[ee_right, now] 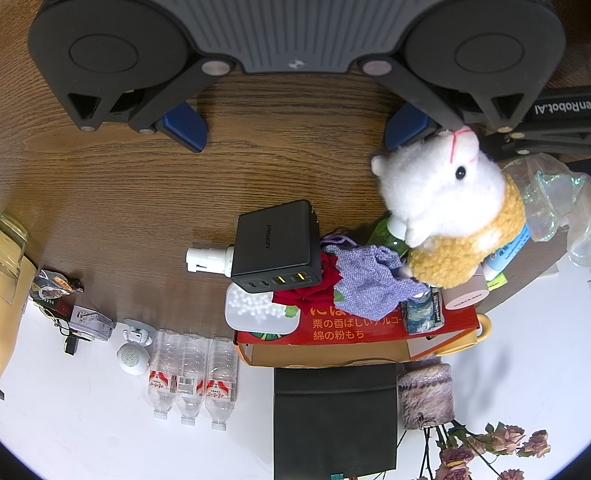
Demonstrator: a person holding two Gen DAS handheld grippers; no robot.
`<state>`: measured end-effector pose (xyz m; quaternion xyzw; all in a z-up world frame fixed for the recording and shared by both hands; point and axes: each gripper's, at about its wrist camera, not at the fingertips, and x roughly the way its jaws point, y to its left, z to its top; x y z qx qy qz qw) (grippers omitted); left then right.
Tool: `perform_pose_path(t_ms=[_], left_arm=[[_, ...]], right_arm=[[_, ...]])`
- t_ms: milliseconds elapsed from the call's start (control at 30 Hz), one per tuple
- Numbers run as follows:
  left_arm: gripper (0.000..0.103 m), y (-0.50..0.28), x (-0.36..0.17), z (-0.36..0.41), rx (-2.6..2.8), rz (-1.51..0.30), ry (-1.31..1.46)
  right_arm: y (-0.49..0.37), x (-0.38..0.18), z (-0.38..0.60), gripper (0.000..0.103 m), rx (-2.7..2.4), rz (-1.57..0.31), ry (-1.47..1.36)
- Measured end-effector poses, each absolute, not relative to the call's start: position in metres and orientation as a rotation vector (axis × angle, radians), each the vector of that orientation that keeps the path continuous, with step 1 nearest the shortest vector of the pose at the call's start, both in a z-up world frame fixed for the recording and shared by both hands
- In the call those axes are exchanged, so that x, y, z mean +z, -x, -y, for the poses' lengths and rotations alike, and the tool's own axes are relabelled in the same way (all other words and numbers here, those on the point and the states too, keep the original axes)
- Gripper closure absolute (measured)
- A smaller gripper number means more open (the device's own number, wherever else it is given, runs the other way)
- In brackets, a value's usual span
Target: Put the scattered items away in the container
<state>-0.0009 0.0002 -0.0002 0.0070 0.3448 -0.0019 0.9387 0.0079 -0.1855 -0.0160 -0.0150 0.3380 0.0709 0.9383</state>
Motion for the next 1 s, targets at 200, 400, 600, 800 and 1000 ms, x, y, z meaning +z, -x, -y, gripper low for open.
perform_pose_path(t_ms=[200,400,600,800,1000], left_arm=[[0.0,-0.0003,-0.0002,-0.0004,-0.004,-0.704,-0.014],[0.0,-0.0032,0.0002,-0.0007,-0.004,-0.704,-0.014],[0.0,-0.0036,0.0001,-0.0007,-0.004,-0.704,-0.014],[0.0,-0.004,-0.0008,0.0008,0.0,-0.704,-0.015],[0.0,0.0009,0.0004,0.0003,0.006,-0.699,-0.01]], right_arm=[[-0.008,-0.0161,0.1855,0.0,0.145,-0.69,0.031],[-0.0082,-0.0161,0.1855,0.0,0.145,-0.69,0.031],[-0.0082,-0.0163,0.1855,0.0,0.145,-0.69,0.031],[-0.0082,-0.0142,0.1872,0.0,0.146,-0.69,0.031],[-0.0104,-0.0146,0.1863,0.0,0.141,-0.69,0.03]])
